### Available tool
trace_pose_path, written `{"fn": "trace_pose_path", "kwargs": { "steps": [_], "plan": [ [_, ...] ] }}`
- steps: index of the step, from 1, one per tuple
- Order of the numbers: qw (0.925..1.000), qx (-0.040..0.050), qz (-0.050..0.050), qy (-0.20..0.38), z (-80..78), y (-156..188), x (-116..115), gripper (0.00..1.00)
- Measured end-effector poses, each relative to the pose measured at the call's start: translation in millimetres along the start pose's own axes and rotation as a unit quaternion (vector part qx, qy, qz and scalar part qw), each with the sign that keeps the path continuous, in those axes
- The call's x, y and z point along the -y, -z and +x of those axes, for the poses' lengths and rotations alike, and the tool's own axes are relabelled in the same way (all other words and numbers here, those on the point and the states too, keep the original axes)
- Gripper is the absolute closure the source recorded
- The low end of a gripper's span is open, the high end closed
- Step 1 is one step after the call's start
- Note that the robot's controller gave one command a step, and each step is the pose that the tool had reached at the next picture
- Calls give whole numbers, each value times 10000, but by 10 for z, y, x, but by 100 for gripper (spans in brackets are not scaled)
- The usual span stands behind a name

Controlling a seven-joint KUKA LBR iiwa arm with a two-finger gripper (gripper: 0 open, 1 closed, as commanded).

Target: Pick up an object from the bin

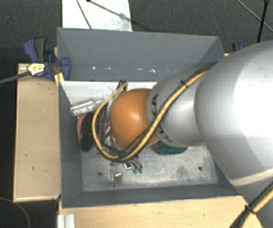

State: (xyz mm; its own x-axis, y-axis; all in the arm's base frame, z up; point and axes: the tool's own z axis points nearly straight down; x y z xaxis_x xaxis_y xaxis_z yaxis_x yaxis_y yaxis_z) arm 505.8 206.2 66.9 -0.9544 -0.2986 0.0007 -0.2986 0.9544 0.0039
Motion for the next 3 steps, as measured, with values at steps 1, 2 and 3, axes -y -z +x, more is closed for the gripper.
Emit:
{"fn": "trace_pose_path", "kwargs": {
  "steps": [1, 2, 3],
  "plan": [
    [9999, 50, 29, 117, 255, 876, 477, 0],
    [9949, 22, 11, 1006, -173, 184, 199, 0],
    [9940, 49, 36, 1093, -652, 335, 794, 0]
  ]
}}
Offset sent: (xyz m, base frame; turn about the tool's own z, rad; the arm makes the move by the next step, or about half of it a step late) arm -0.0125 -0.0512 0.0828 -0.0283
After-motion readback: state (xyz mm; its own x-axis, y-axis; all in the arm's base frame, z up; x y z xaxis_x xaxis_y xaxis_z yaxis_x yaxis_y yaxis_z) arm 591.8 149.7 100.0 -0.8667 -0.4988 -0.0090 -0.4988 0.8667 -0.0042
